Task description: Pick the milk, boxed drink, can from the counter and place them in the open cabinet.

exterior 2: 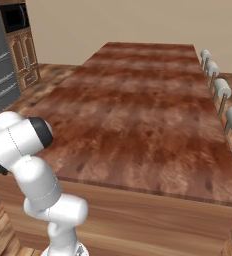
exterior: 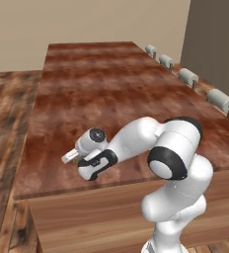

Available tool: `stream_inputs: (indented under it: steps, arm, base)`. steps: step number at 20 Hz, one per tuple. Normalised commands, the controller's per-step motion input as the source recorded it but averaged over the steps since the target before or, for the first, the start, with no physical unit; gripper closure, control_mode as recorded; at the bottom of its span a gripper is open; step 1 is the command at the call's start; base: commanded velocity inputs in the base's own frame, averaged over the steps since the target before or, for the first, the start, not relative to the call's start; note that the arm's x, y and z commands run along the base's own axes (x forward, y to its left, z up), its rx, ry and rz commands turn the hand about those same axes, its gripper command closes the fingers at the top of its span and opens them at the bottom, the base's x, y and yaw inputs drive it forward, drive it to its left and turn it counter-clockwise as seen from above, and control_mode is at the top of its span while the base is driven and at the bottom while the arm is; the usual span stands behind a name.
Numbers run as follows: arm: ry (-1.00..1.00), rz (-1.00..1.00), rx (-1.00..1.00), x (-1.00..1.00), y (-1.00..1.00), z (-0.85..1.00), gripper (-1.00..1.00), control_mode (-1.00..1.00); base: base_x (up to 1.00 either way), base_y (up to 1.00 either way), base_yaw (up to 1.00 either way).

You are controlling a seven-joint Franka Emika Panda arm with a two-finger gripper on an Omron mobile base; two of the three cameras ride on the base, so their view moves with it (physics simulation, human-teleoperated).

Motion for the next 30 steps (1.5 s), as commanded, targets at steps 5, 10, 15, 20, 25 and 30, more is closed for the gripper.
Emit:
stream_inputs:
  steps: [5,10,15,20,25,30]
  arm:
    - [0.0,0.0,0.0,0.0,0.0,-0.01,-1.0,-1.0]
    - [0.0,0.0,0.0,0.04,0.0,-0.05,-1.0,-1.0]
    - [0.0,-0.03,0.0,0.19,-0.01,0.0,-1.0,-1.0]
    - [0.0,-0.02,0.0,0.09,-0.02,0.0,-1.0,-1.0]
    - [0.0,0.0,0.0,0.0,0.0,0.0,-1.0,-1.0]
    - [0.0,0.0,0.0,0.0,0.0,-0.06,-1.0,-1.0]
  base:
    - [0.0,0.0,0.0]
    - [0.0,0.0,0.0]
    - [0.0,0.0,0.0]
    - [0.0,0.0,0.0]
    - [0.0,0.0,0.0]
    - [0.0,0.0,0.0]
